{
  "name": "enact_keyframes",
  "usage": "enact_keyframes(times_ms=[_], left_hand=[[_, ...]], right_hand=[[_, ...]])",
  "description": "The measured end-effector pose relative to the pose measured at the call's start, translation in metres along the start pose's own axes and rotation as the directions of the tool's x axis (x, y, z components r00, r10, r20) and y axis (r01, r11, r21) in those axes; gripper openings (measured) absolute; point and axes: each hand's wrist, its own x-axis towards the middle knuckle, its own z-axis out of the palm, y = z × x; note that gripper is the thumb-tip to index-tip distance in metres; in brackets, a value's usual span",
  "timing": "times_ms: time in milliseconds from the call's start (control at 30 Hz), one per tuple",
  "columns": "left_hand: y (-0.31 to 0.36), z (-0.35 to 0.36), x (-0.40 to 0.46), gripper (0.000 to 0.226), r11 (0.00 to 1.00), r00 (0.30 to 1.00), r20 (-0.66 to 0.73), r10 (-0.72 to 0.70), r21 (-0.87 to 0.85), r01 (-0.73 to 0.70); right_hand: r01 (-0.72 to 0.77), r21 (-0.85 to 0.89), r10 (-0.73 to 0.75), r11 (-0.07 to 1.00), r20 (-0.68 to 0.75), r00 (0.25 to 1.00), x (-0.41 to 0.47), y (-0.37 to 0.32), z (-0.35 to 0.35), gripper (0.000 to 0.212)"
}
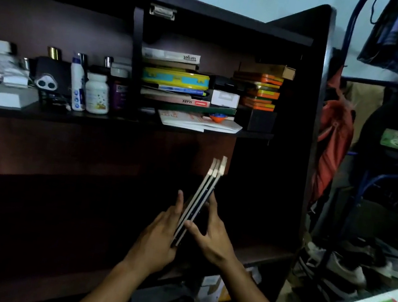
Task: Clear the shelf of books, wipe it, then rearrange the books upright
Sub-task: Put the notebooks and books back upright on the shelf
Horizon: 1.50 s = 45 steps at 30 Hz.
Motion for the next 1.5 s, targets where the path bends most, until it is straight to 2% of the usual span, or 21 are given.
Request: enact_keyframes(times_ms=[100,233,300,367,400,467,533,633,700,833,1000,1067,1200,1300,1400,1500], left_hand=[[-0.002,0.000,0.005,0.117,0.989,0.986,0.099,-0.133,-0.053,0.139],[-0.010,0.001,0.013,0.100,0.975,0.966,0.197,-0.167,-0.115,0.192],[-0.013,-0.001,0.018,0.083,0.933,0.953,0.225,-0.202,-0.251,0.257],[-0.014,0.001,0.025,0.061,0.860,0.919,0.252,-0.303,-0.343,0.377],[-0.014,0.005,0.029,0.048,0.832,0.889,0.256,-0.380,-0.325,0.450],[-0.014,0.014,0.037,0.029,0.789,0.831,0.173,-0.529,-0.262,0.556],[-0.017,0.020,0.040,0.032,0.749,0.790,0.061,-0.610,-0.280,0.600],[-0.018,0.018,0.041,0.044,0.737,0.791,0.003,-0.611,-0.362,0.571],[-0.016,0.018,0.040,0.046,0.736,0.794,0.001,-0.608,-0.375,0.564],[-0.012,0.019,0.041,0.045,0.720,0.777,-0.005,-0.630,-0.378,0.582],[-0.009,0.017,0.038,0.047,0.737,0.805,0.004,-0.593,-0.401,0.544],[-0.008,0.017,0.038,0.046,0.736,0.808,0.013,-0.589,-0.405,0.543],[-0.009,0.017,0.038,0.043,0.752,0.813,0.014,-0.582,-0.373,0.544],[-0.011,0.018,0.039,0.043,0.770,0.816,0.007,-0.578,-0.326,0.548],[-0.011,0.018,0.039,0.044,0.786,0.826,0.005,-0.564,-0.304,0.539],[-0.009,0.015,0.039,0.044,0.800,0.831,-0.003,-0.556,-0.276,0.534]], right_hand=[[-0.001,0.019,0.002,1.000,-0.026,1.000,0.001,0.003,0.001,0.091],[0.026,0.051,-0.027,0.998,0.018,0.999,0.001,0.001,0.001,0.071],[0.031,0.048,-0.033,0.998,0.038,0.999,0.002,0.002,0.002,0.064],[0.051,-0.007,-0.051,0.999,0.011,0.999,0.005,0.006,0.003,0.056],[0.054,-0.028,-0.055,0.998,-0.040,0.998,0.007,0.010,0.003,0.049],[0.003,-0.045,-0.013,0.999,-0.224,0.974,0.011,0.018,0.005,0.031],[-0.072,-0.070,0.038,0.995,-0.399,0.916,0.016,0.028,0.004,0.017],[-0.102,-0.133,0.026,0.986,-0.478,0.878,0.025,0.043,-0.006,0.008],[-0.130,-0.093,0.066,0.987,-0.503,0.862,0.036,0.054,-0.018,0.013],[-0.365,-0.103,0.236,0.925,-0.598,0.766,0.081,0.078,-0.043,0.022],[-0.497,-0.039,0.351,0.867,-0.661,0.663,0.131,0.087,-0.059,0.018],[-0.527,-0.017,0.388,0.850,-0.655,0.648,0.141,0.089,-0.060,0.019],[-0.521,0.021,0.427,0.853,-0.603,0.674,0.142,0.096,-0.053,0.030],[-0.423,0.018,0.350,0.906,-0.592,0.726,0.131,0.101,-0.042,0.034],[-0.352,-0.011,0.282,0.936,-0.574,0.769,0.122,0.103,-0.036,0.048],[-0.287,-0.003,0.236,0.958,-0.559,0.795,0.108,0.088,-0.029,0.044]])
